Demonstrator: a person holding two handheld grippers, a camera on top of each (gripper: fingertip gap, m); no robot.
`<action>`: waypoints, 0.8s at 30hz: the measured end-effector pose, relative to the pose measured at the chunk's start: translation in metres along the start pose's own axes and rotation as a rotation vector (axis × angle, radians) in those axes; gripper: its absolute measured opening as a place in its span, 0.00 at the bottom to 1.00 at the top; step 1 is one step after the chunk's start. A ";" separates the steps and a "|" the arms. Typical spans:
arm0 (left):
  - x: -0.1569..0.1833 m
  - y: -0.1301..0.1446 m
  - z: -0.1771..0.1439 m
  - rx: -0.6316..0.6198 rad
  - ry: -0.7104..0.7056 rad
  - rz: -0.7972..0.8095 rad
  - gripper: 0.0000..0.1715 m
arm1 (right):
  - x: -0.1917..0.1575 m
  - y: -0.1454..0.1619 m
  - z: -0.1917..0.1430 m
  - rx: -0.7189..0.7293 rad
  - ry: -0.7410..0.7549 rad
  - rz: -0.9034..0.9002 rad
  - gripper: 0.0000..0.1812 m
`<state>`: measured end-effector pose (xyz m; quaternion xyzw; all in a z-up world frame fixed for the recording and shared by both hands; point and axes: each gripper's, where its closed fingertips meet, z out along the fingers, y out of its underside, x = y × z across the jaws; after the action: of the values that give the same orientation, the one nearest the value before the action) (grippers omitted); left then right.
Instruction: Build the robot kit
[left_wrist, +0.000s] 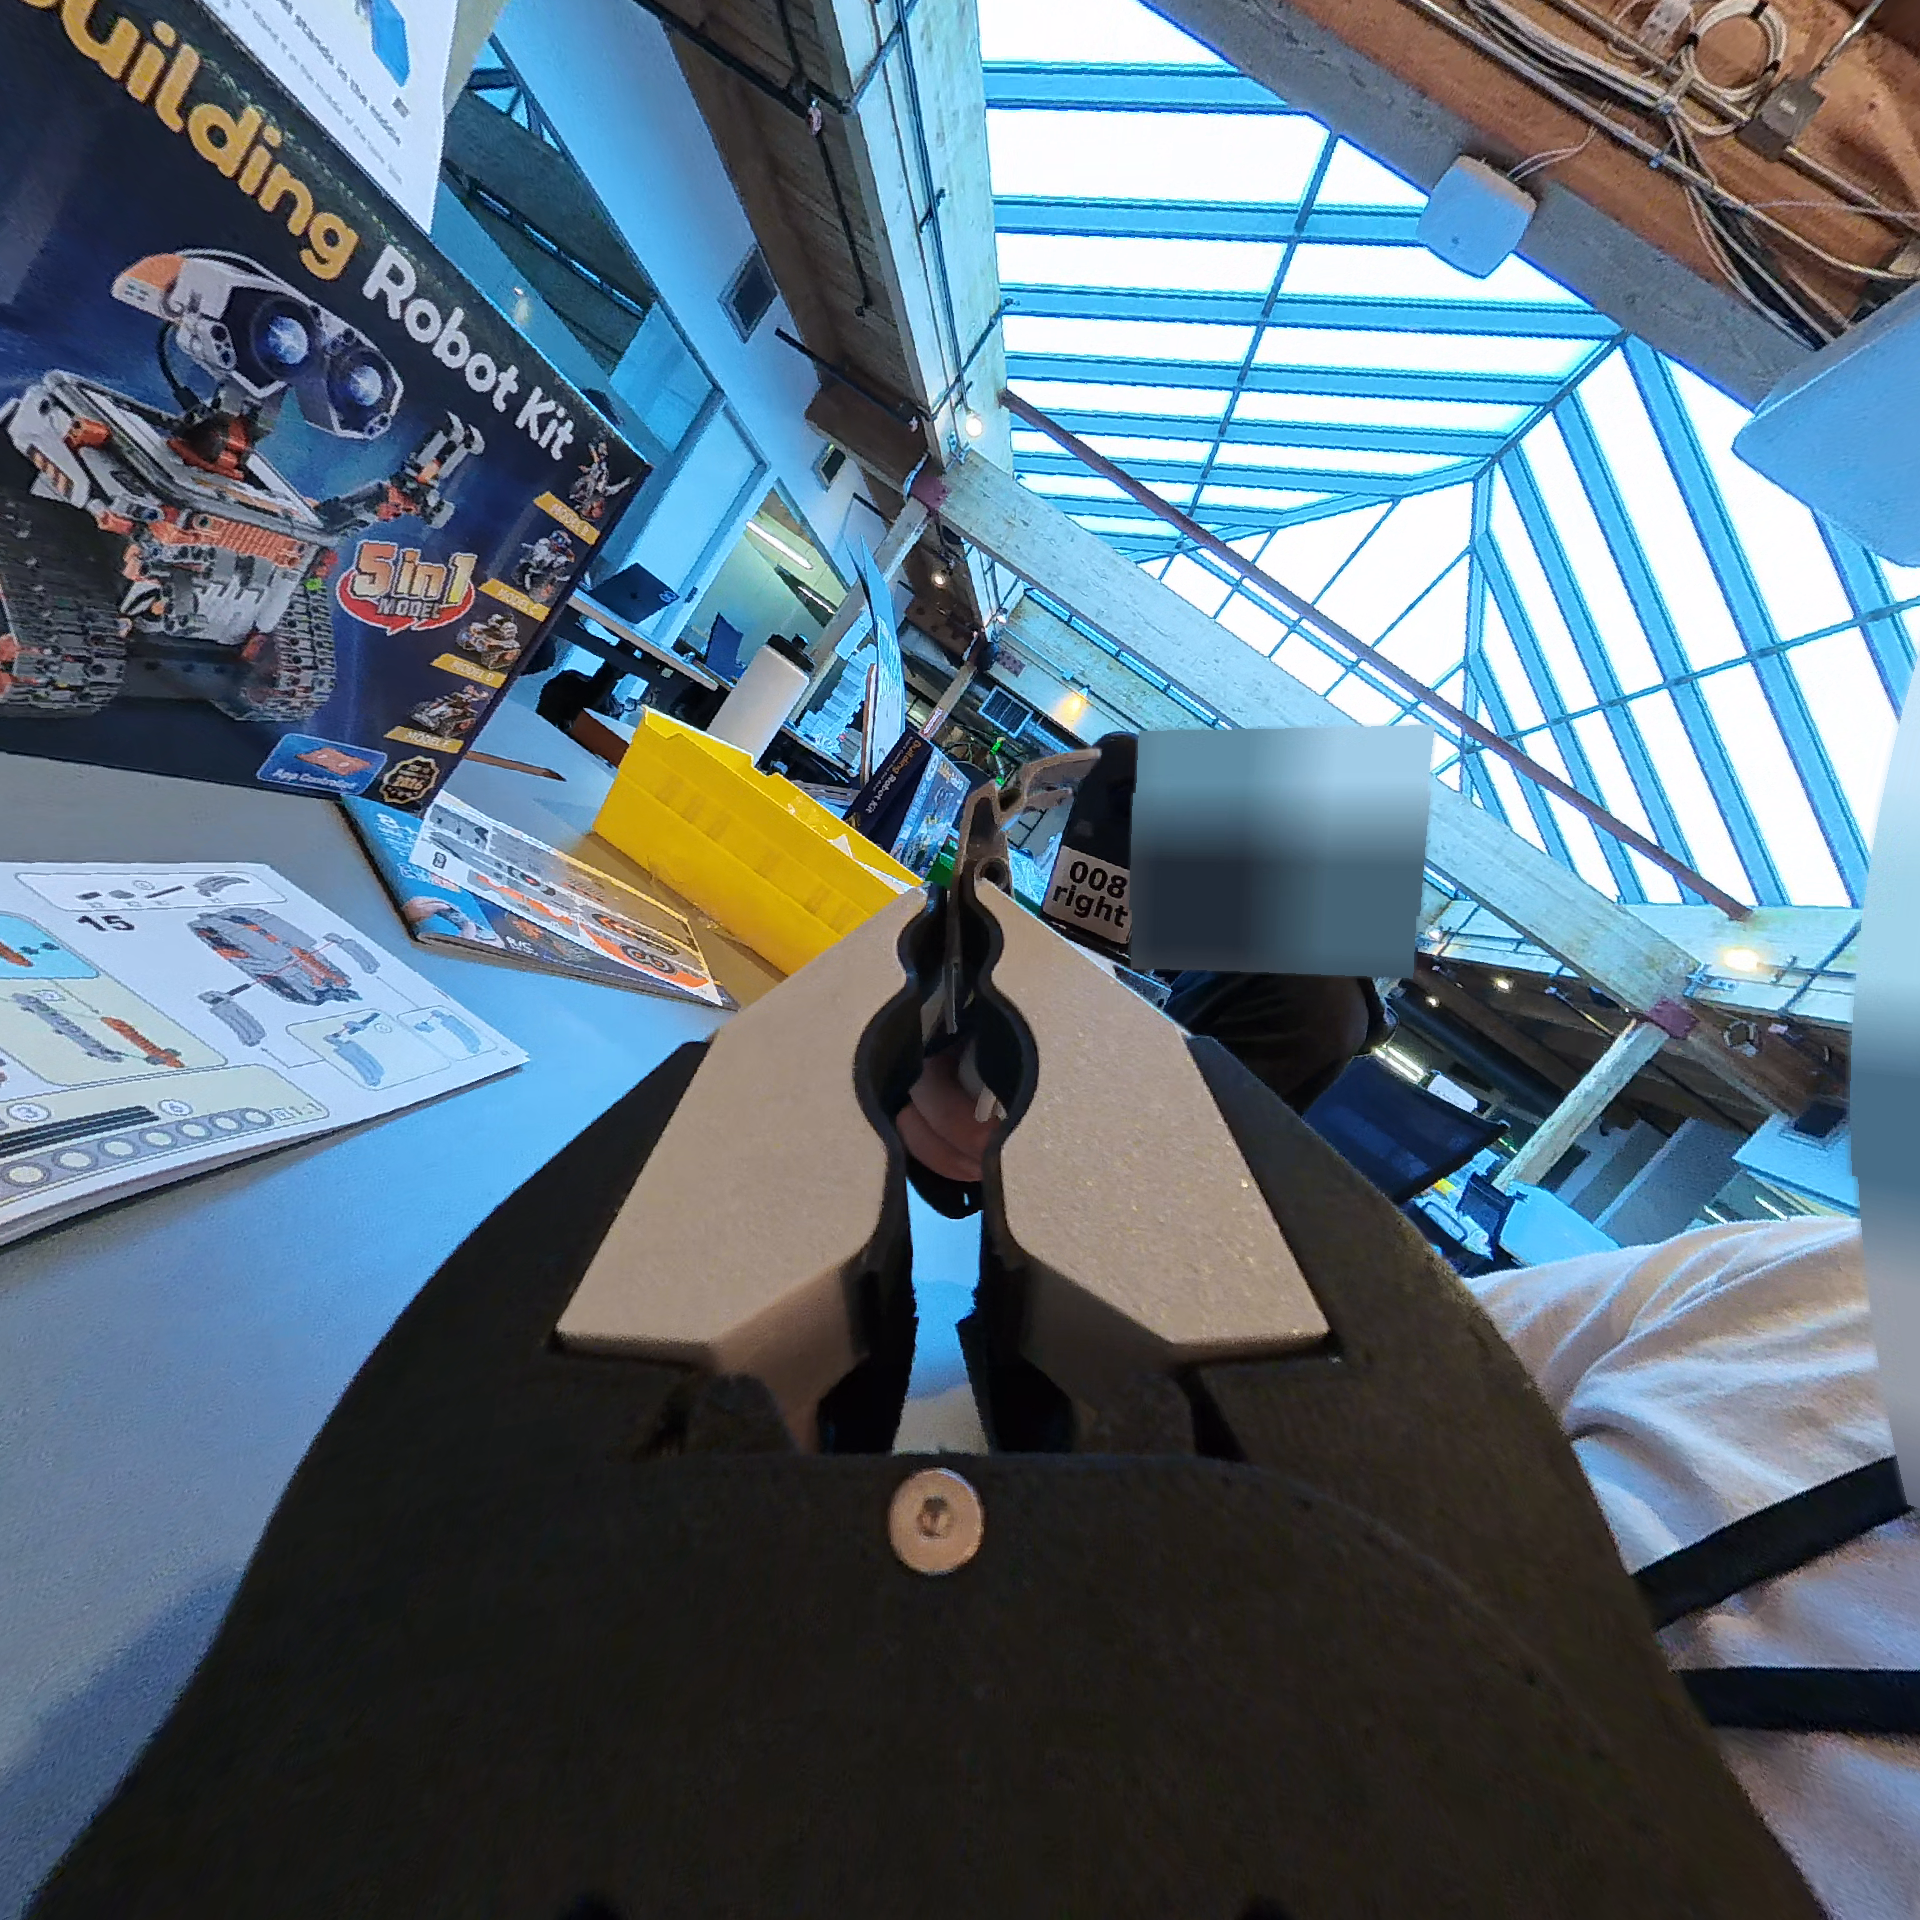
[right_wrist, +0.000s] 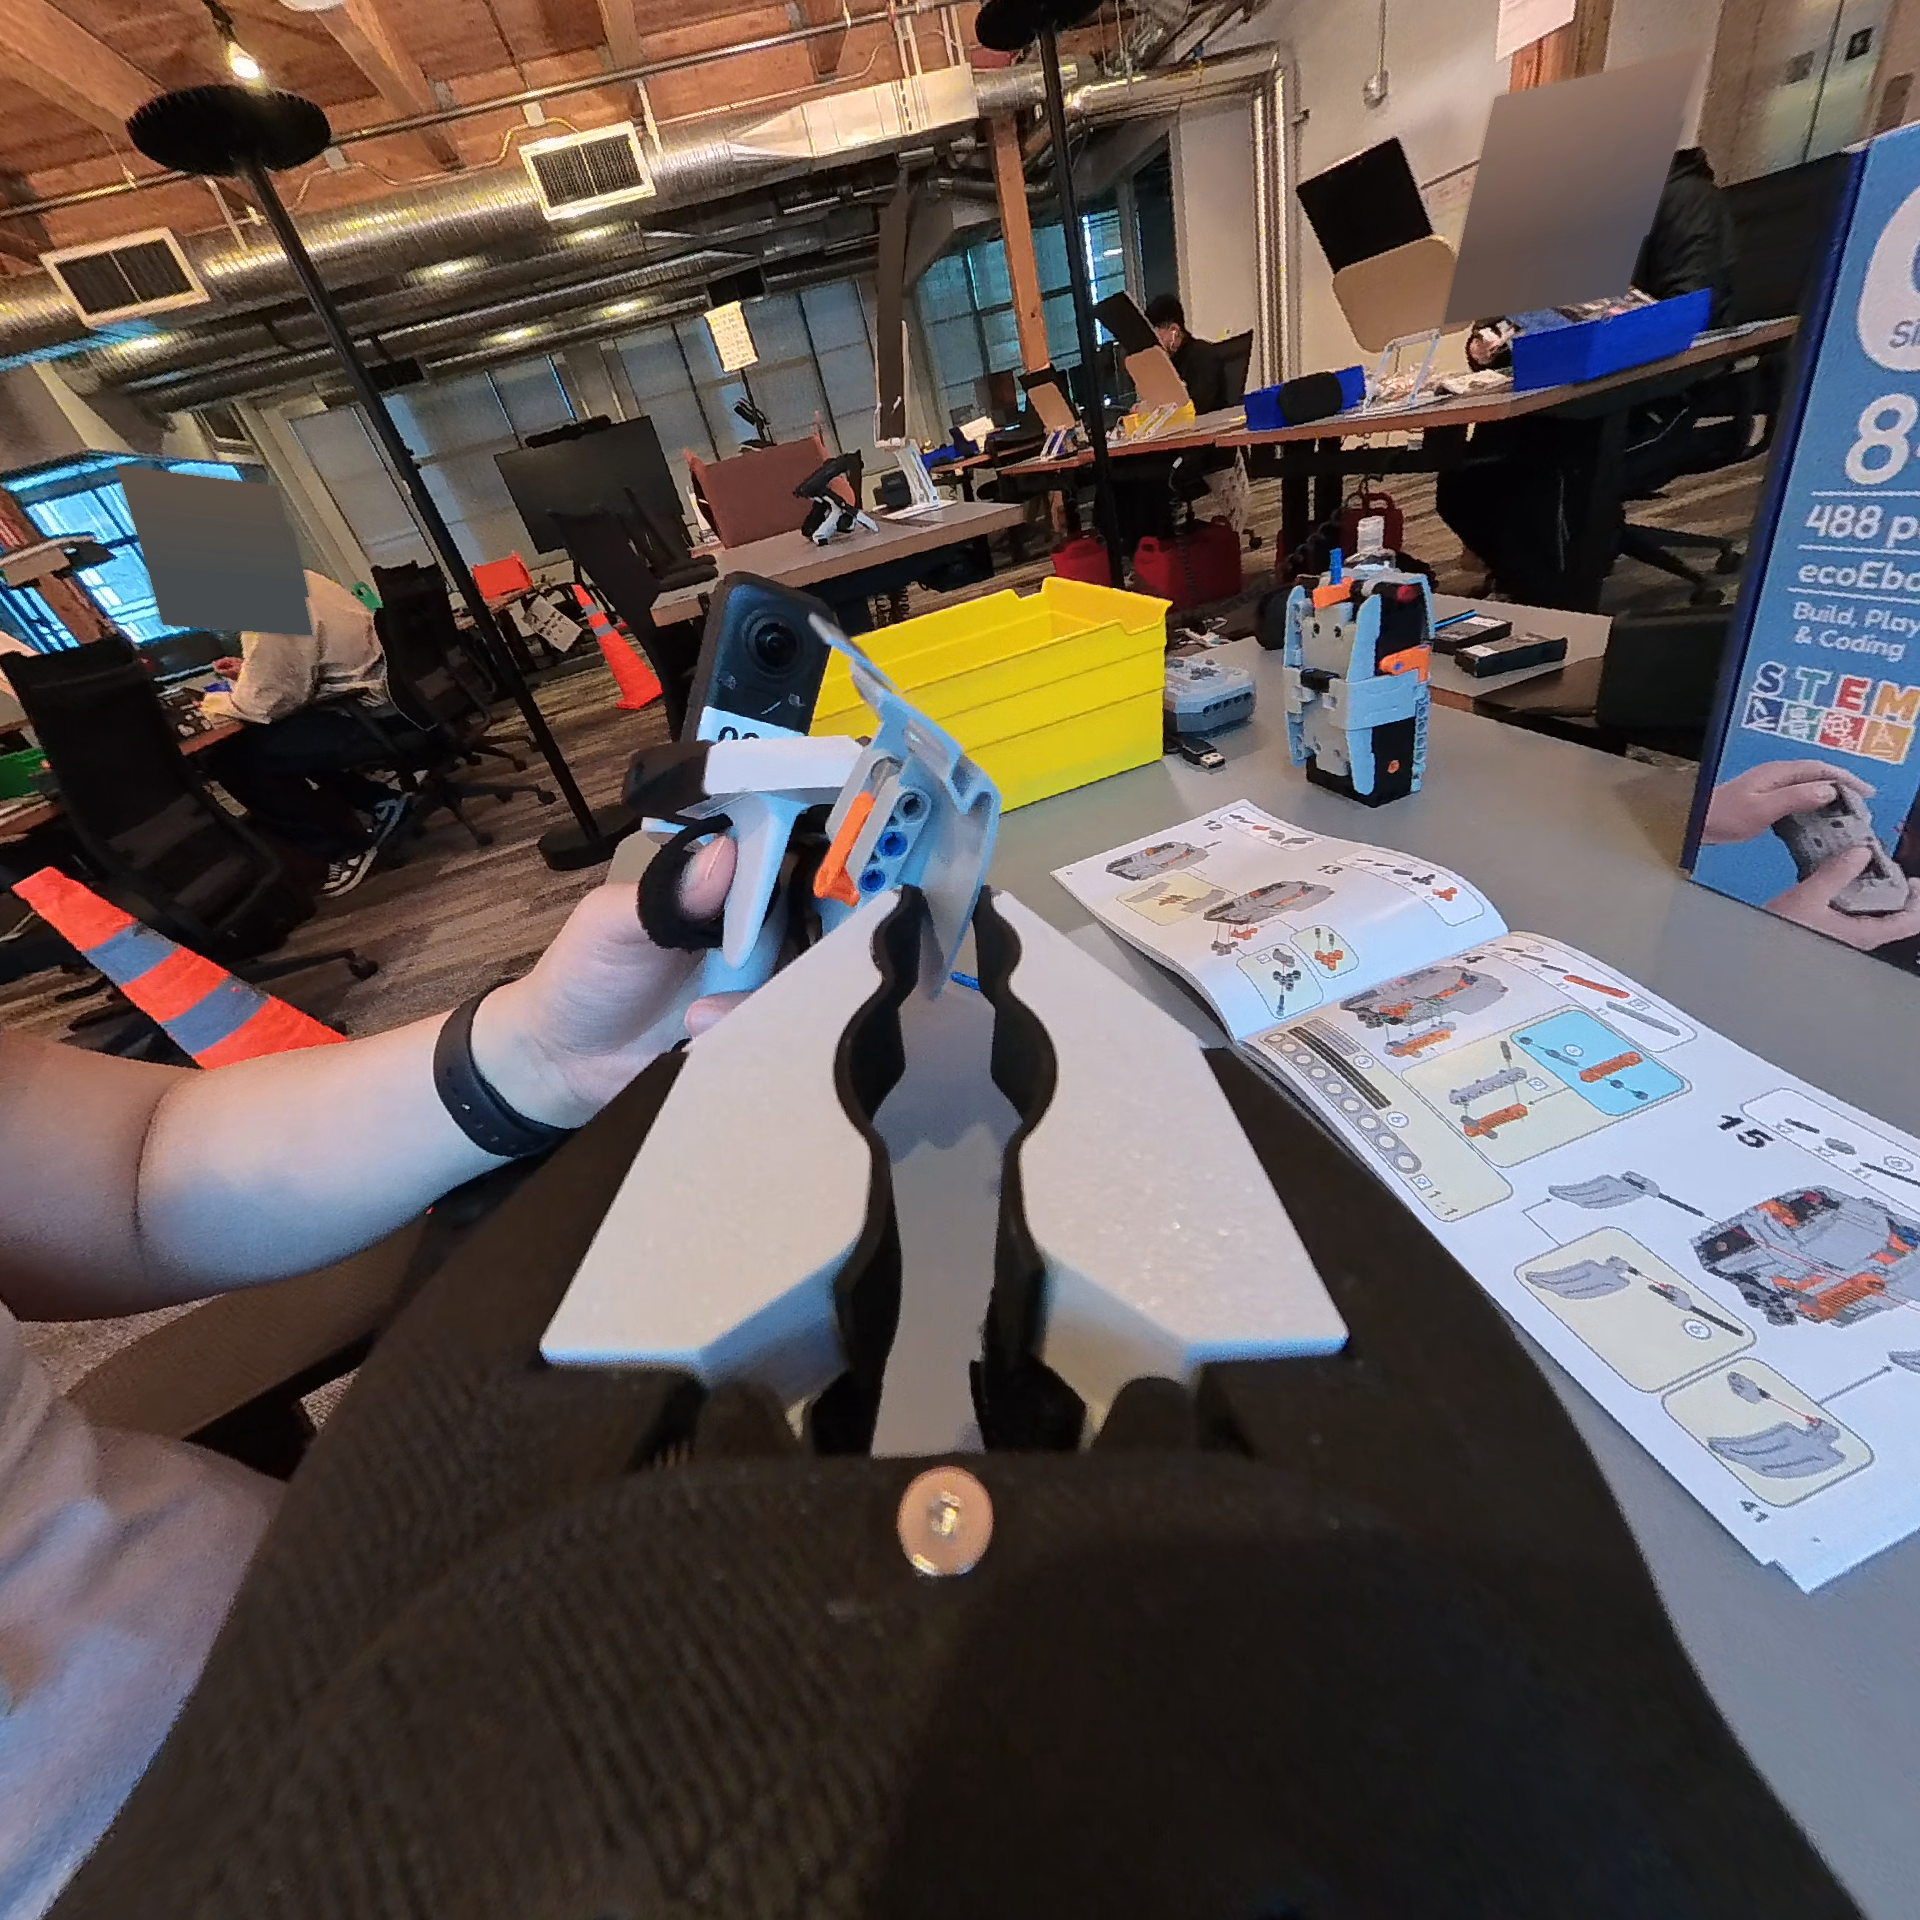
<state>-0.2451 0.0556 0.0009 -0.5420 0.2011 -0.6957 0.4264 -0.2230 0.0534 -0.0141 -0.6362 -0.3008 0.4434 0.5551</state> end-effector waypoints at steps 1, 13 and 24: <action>0.000 0.000 0.000 -0.003 0.001 0.001 0.00 | 0.000 0.000 0.000 -0.002 -0.001 0.000 0.05; -0.008 -0.022 -0.011 0.163 -0.089 0.021 0.00 | 0.018 -0.027 -0.015 0.100 0.240 -0.225 0.17; 0.006 -0.026 -0.007 0.360 -0.153 0.087 0.00 | -0.009 -0.038 0.032 0.099 0.531 -0.713 0.19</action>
<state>-0.2619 0.0639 0.0216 -0.4991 0.0638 -0.6583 0.5599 -0.2517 0.0674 0.0256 -0.5570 -0.3269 0.0595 0.7612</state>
